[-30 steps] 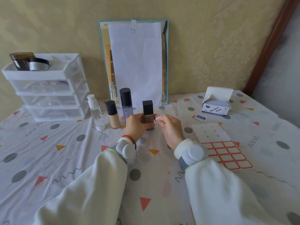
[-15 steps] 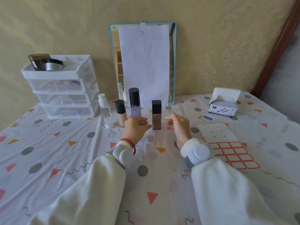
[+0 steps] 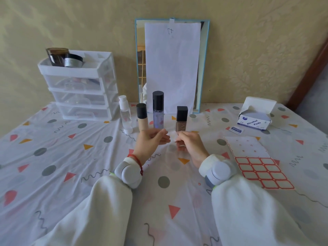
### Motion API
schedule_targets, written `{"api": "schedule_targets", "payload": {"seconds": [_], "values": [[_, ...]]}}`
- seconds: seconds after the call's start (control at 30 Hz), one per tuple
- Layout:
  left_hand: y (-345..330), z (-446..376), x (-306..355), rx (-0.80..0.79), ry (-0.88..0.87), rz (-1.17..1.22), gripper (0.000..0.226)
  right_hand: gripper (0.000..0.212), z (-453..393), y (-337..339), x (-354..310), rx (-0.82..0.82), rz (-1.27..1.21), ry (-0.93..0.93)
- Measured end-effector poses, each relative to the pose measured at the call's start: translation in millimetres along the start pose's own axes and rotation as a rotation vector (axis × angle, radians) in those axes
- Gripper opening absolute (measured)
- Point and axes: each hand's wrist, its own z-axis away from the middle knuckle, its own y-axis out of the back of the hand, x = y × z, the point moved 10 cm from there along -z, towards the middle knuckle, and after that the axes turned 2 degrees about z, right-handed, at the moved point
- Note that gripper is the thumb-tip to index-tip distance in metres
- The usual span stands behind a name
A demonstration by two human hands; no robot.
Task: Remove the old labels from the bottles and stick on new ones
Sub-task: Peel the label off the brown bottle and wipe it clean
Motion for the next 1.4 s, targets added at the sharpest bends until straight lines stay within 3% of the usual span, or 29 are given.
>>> {"api": "schedule_targets", "payload": {"seconds": [0.23,0.57,0.7,0.87,1.03,1.23,1.4], "values": [[-11,4,-1,-0.093,0.033,0.073,0.016,0.020,2,-5,1,-0.031,0.005,0.015],[-10,8,14,-0.099,-0.088,0.018,0.014,0.010,6,-13,6,-0.070,-0.077,-0.052],[-15,10,17,-0.144,-0.113,-0.011,0.024,0.010,7,-10,6,-0.049,-0.080,-0.054],[-10,11,19,-0.059,-0.163,-0.048,0.005,0.010,6,-9,3,-0.052,-0.111,-0.029],[0,10,25,0.028,-0.197,-0.068,0.009,0.005,7,-15,2,-0.102,-0.181,-0.047],[0,10,27,0.023,-0.206,-0.005,0.017,0.013,10,-21,-8,-0.165,-0.187,0.019],[-1,10,26,0.002,-0.204,0.008,0.025,0.010,8,-17,-4,-0.126,-0.212,-0.016]]}}
